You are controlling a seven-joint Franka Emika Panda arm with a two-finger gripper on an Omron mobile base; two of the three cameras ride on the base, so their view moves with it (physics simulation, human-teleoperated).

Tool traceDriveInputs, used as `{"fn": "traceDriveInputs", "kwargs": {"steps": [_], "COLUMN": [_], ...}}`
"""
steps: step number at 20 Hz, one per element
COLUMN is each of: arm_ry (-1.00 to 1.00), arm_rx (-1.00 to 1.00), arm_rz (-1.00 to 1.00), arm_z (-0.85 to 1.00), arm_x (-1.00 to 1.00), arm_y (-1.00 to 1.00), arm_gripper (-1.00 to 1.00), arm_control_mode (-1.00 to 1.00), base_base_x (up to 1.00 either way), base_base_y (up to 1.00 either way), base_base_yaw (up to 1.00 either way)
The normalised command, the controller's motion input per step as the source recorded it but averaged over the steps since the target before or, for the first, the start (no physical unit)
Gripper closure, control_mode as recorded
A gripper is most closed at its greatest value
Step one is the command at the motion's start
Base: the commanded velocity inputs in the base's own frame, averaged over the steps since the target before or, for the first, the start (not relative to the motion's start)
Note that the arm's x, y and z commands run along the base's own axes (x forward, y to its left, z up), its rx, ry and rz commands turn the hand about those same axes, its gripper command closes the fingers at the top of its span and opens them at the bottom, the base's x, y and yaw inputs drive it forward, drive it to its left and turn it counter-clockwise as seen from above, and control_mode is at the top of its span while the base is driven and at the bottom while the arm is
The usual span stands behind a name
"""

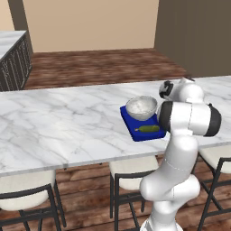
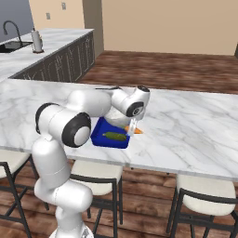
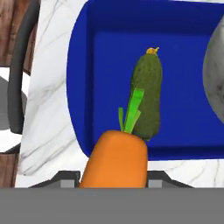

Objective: Place the two vegetables and bowl onto the tray for setting up a vegetable dip station.

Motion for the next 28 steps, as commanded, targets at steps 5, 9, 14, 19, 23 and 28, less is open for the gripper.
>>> {"fn": "traceDriveInputs", "kwargs": {"steps": [5, 9, 14, 19, 23, 28], "arm_ry": [0.00, 0.00, 0.00, 0.00, -0.02, 0.00], "arm_rx": [0.00, 0.00, 0.00, 0.00, 0.00, 0.00], "arm_rz": [0.10, 0.08, 0.08, 0.07, 0.07, 0.03], "arm_z": [0.00, 0.00, -0.11, -0.23, -0.23, -0.22], "arm_x": [0.00, 0.01, 0.03, 0.00, 0.06, 0.20], "arm_y": [0.58, 0.35, 0.30, 0.20, 0.12, 0.01], "arm_gripper": [1.00, 1.00, 1.00, 1.00, 1.00, 1.00], "arm_control_mode": [-1.00, -1.00, -1.00, -1.00, -1.00, -1.00], "base_base_x": [0.00, 0.00, 0.00, 0.00, 0.00, 0.00], "base_base_y": [0.00, 0.00, 0.00, 0.00, 0.00, 0.00], "base_base_yaw": [0.00, 0.00, 0.00, 0.00, 0.00, 0.00]}}
